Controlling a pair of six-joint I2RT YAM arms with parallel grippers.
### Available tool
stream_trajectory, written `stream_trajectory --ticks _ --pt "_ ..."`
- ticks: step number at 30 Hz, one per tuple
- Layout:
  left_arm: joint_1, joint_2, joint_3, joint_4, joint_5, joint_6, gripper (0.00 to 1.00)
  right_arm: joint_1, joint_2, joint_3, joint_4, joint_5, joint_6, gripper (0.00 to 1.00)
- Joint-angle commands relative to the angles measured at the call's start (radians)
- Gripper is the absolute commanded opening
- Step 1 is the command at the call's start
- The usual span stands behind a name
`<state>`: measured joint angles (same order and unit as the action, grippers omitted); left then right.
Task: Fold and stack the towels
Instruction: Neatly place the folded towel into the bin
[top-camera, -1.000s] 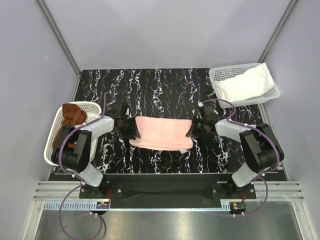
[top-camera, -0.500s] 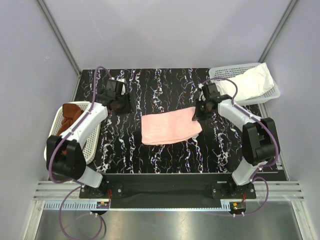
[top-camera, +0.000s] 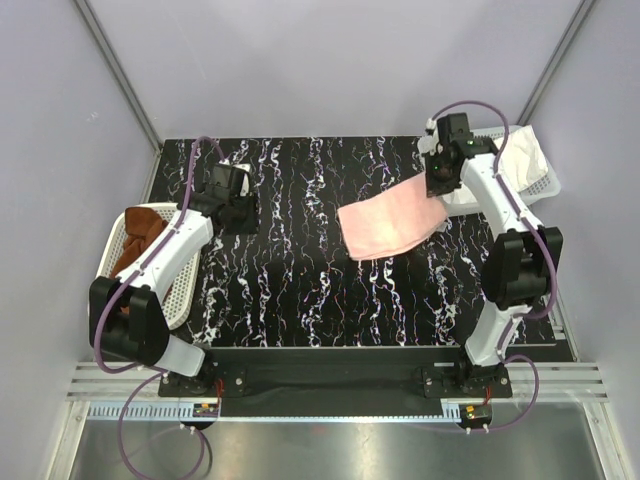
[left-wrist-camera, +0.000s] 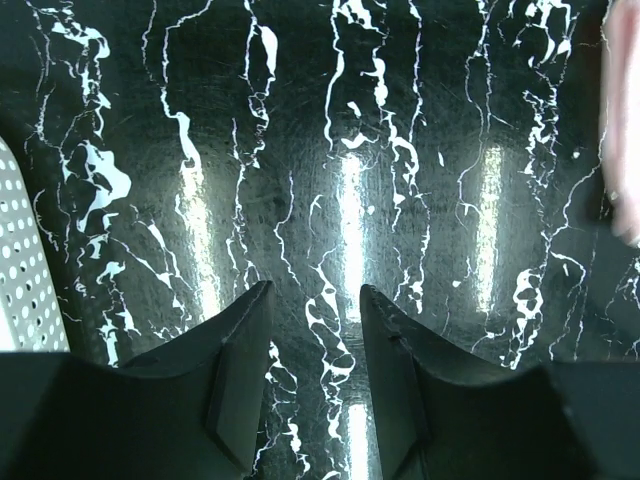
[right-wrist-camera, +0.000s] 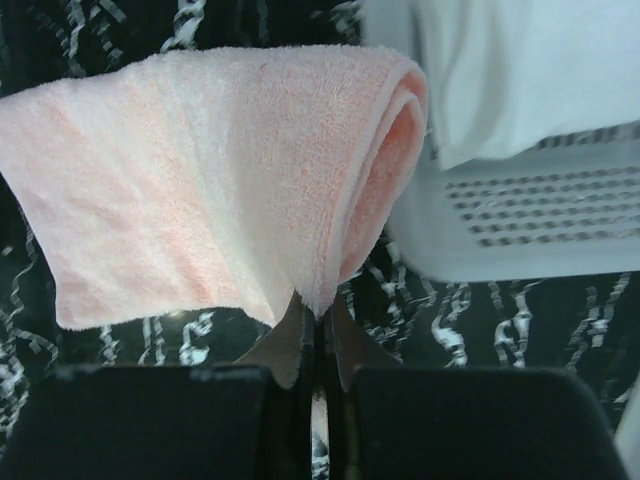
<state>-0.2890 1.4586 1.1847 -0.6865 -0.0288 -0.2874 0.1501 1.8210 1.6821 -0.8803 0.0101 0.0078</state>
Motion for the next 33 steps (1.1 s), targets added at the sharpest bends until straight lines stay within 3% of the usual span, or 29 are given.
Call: stream_trajectory --ticks 1,7,13,17,33 --pt "-0.002 -0.004 -0.005 0.041 0.053 0.016 0.45 -0.047 0.081 0.163 -0.115 0.118 -0.109 0.0" --pt "-0.002 0.023 0.052 -0.015 -0.03 0.048 0.45 -0.122 0.256 0.482 -0.221 0.175 -0.158 0.0" --pt "-0.001 0.031 0.044 -0.008 0.096 0.053 0.45 -0.233 0.428 0.813 -0.25 0.215 -0.177 0.0" --pt "-0.001 0.019 0.024 0.005 0.138 0.051 0.45 -0.282 0.462 0.854 -0.163 0.272 -0.215 0.0" --pt "-0.004 0.06 0.049 -0.011 0.178 0.059 0.45 -0.425 0.613 0.999 0.018 0.183 -0.315 0.0"
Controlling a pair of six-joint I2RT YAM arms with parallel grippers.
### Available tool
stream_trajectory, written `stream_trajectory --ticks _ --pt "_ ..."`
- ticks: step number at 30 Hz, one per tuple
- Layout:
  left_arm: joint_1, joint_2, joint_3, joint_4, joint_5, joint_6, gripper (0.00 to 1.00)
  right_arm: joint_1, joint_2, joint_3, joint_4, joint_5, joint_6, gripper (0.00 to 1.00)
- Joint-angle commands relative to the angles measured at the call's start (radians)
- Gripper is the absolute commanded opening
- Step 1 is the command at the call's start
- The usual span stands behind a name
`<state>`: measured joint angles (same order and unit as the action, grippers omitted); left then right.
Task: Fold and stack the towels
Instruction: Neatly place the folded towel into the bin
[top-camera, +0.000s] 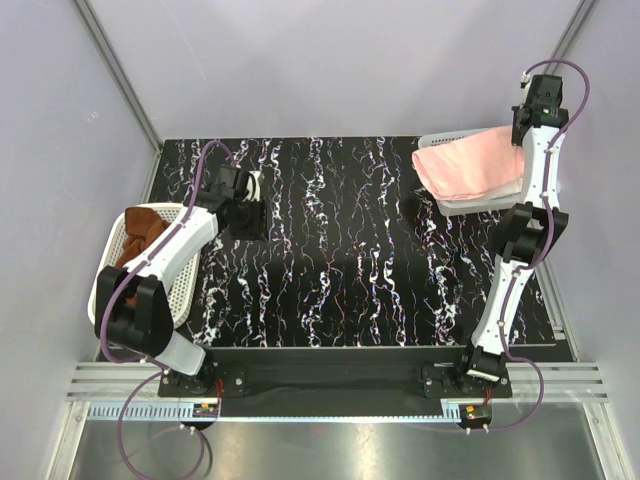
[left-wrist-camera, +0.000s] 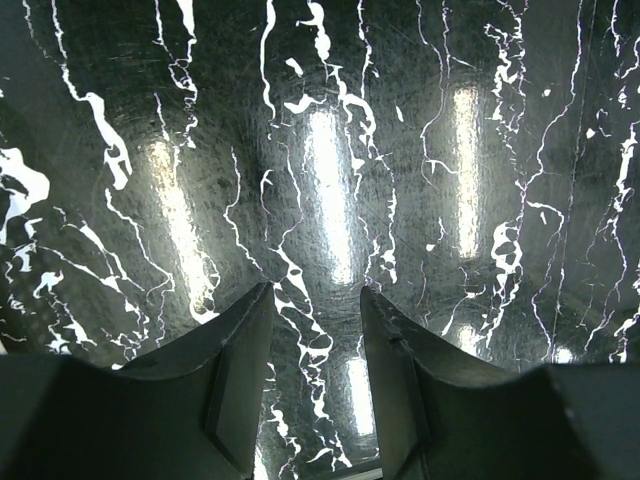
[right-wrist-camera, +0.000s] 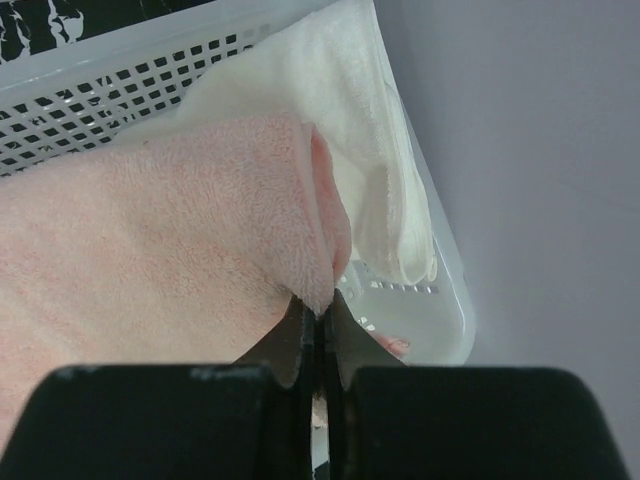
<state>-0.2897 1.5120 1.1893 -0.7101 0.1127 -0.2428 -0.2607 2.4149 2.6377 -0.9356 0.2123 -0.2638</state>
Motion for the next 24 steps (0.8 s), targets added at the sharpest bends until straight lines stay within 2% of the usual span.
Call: stream_trajectory --ticks 1,7,9,10,12,13,14,16,17,18,20,21,22,23,24 --pt "-0.005 0.011 0.049 0.009 0.039 0.014 0.45 -0.017 0.024 0.035 0.107 -0.024 -0.043 0.0" --pt "-0.008 0.025 0.061 0.003 0.056 0.014 0.45 -0.044 0.107 0.068 0.199 -0.02 -0.052 0.0" --pt "-0.011 0.036 0.062 -0.002 0.058 0.016 0.45 -0.046 0.116 0.029 0.257 -0.045 -0.066 0.0" --pt "-0.012 0.04 0.066 0.001 0.056 0.016 0.45 -0.048 0.116 0.007 0.329 -0.059 -0.077 0.07" --pt "-0.011 0.047 0.064 0.003 0.058 0.016 0.45 -0.048 0.133 -0.022 0.382 -0.068 -0.083 0.34" --pt "-0.012 0.045 0.064 0.006 0.061 0.013 0.46 -0.048 0.148 0.002 0.38 -0.047 -0.077 0.6" --pt "-0.012 0.047 0.07 0.003 0.062 0.011 0.46 -0.048 0.167 0.054 0.377 -0.022 -0.068 0.66" --pt "-0.012 0.039 0.084 -0.003 0.048 0.002 0.46 -0.046 0.153 0.056 0.388 -0.002 -0.049 0.78" --pt "-0.012 0.03 0.092 0.004 0.032 0.0 0.47 -0.048 0.107 0.016 0.397 -0.007 -0.039 0.93" --pt "-0.012 -0.004 0.086 0.026 -0.032 -0.009 0.47 -0.043 0.08 -0.039 0.42 -0.014 -0.005 0.99" --pt "-0.012 -0.065 0.05 0.123 -0.109 -0.032 0.48 -0.035 -0.024 -0.094 0.431 -0.019 0.055 1.0" --pt "-0.012 -0.105 -0.02 0.168 -0.161 -0.053 0.49 -0.025 -0.06 -0.114 0.425 -0.051 0.098 1.0" --pt "-0.011 -0.187 -0.052 0.216 -0.204 -0.065 0.51 -0.014 -0.097 -0.134 0.4 -0.082 0.176 1.0" --pt "-0.008 -0.22 -0.081 0.286 -0.225 -0.076 0.6 0.023 -0.181 -0.209 0.406 -0.102 0.208 1.0" --pt "0.0 -0.249 -0.109 0.314 -0.252 -0.096 0.64 0.044 -0.225 -0.258 0.425 -0.111 0.242 1.0"
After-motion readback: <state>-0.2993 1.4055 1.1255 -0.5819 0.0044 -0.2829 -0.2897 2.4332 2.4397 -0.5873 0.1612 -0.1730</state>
